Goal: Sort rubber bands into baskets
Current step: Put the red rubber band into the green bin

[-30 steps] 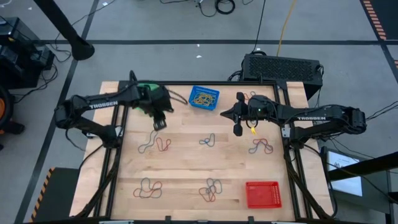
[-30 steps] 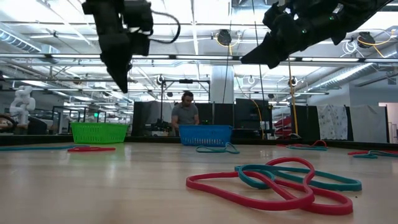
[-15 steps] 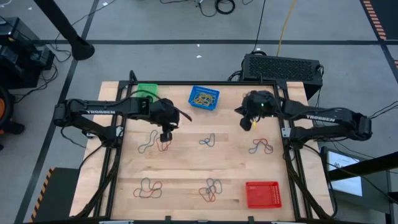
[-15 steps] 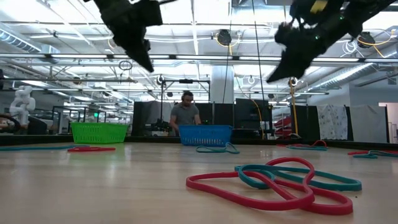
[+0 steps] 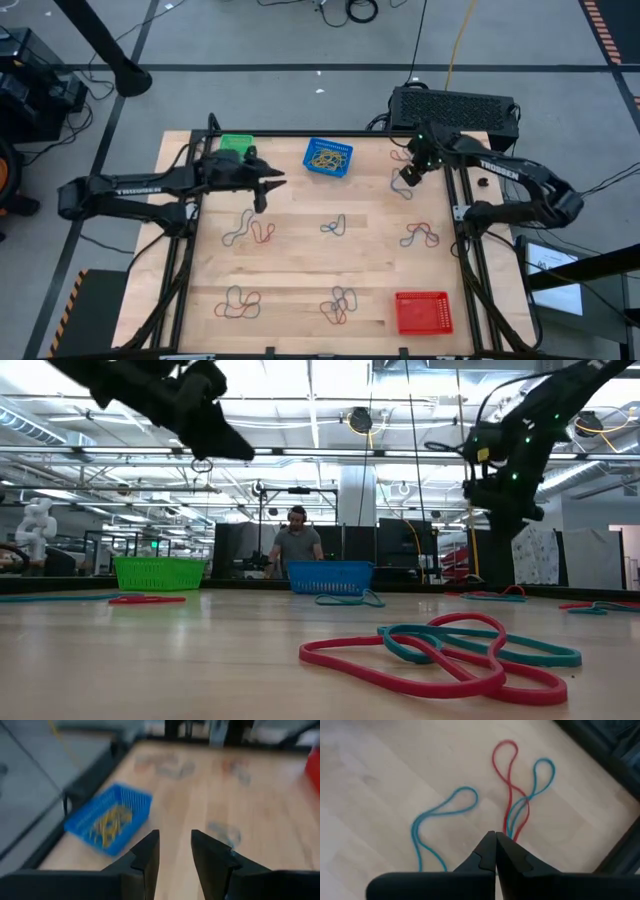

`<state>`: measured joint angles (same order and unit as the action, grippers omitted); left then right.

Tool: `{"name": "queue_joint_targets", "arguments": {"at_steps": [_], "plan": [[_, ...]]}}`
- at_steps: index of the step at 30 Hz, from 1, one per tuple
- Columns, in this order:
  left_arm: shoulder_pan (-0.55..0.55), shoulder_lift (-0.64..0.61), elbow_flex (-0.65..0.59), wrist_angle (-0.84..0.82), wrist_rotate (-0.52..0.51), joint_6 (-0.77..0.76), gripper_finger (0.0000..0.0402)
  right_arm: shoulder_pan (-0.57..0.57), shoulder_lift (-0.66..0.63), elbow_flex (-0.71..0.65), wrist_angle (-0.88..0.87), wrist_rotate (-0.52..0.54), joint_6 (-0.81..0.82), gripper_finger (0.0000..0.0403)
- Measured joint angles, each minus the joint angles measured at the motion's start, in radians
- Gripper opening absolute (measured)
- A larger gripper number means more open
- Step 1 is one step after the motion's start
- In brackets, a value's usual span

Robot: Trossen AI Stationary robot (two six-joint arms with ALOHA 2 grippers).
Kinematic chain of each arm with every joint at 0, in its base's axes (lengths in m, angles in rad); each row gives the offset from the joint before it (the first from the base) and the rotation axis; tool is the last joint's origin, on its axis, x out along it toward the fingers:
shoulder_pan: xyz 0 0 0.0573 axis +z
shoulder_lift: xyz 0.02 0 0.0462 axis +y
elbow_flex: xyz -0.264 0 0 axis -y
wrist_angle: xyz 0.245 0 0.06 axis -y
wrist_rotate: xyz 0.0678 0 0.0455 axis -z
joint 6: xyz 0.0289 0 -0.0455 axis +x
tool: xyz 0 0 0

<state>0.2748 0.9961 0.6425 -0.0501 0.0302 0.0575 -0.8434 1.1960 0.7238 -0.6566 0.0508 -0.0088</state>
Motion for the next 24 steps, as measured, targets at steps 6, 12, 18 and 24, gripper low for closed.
{"name": "queue_joint_targets", "arguments": {"at_steps": [6,12,18,24], "plan": [[0.001,-0.013,-0.09,0.258,0.074,0.004,0.0118,-0.028,0.071,0.0,-0.002,0.001,-0.031,0.0017],[0.001,0.035,-0.089,0.271,0.078,0.026,0.0118,-0.036,0.149,0.0,-0.009,0.003,-0.068,0.0086],[0.001,0.073,-0.089,0.274,0.079,0.031,0.0118,-0.055,0.217,0.0,0.014,0.01,-0.083,0.0158],[0.001,0.082,-0.089,0.28,0.089,0.03,0.0118,-0.074,0.26,0.0,-0.008,0.078,-0.094,0.0189]]}}
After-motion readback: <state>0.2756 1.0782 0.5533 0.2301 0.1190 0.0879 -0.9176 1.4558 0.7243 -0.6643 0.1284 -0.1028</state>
